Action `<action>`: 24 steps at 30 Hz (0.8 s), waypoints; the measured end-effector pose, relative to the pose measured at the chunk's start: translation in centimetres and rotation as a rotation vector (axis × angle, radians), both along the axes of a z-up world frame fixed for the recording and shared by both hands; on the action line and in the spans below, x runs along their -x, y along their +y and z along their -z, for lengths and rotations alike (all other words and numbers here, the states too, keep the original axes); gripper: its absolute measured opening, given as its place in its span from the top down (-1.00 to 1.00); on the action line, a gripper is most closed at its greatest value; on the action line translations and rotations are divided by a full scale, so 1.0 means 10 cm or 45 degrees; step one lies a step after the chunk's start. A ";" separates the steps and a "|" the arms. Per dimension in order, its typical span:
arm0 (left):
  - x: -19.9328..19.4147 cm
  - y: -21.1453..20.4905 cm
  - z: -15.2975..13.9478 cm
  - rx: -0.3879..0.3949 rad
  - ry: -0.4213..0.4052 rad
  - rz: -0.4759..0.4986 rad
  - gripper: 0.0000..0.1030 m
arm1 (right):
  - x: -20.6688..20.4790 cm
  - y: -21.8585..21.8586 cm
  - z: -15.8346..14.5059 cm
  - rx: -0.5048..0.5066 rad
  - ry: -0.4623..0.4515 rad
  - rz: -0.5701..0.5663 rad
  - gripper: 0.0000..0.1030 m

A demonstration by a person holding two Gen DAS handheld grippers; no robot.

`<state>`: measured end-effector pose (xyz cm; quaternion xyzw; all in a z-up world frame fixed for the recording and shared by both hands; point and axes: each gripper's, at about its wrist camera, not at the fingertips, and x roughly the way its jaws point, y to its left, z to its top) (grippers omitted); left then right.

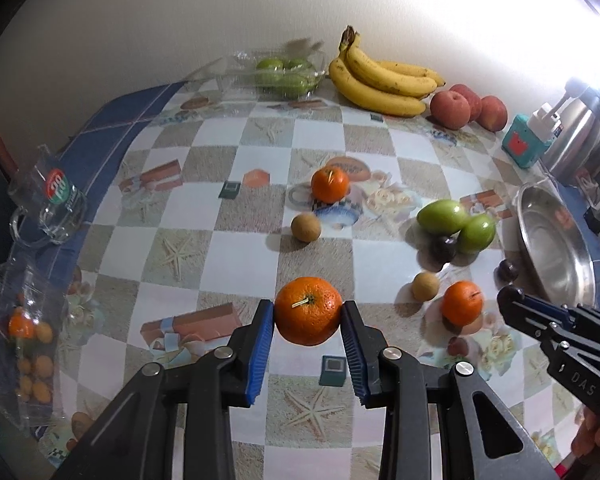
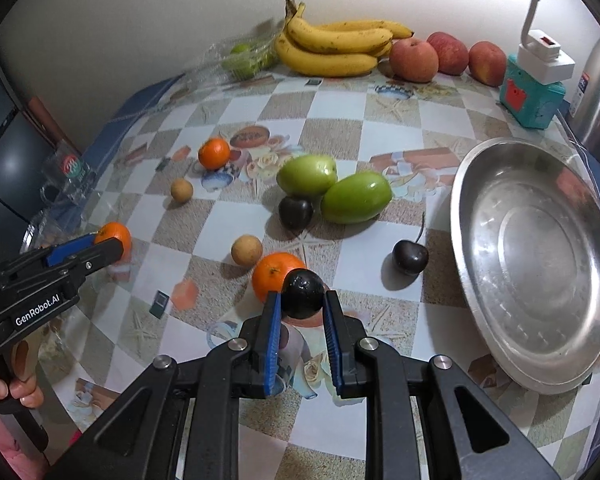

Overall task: Organize fruits
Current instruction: 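Lift and carry the plum and orange over the steel bowl with both tools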

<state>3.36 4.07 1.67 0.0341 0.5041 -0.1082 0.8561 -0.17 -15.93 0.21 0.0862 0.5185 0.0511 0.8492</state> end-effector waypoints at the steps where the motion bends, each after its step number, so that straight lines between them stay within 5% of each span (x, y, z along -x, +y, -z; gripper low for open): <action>1: -0.01 -0.03 -0.05 -0.002 -0.004 0.002 0.29 | 0.00 -0.02 -0.03 -0.011 -0.005 0.009 0.58; 11: -0.18 -0.39 -0.45 0.053 -0.019 -0.005 0.29 | -0.07 -0.22 -0.30 -0.062 -0.064 0.167 0.58; 24: -0.45 -0.91 -0.56 0.108 -0.007 -0.046 0.29 | -0.21 -0.58 -0.41 -0.068 -0.097 0.360 0.58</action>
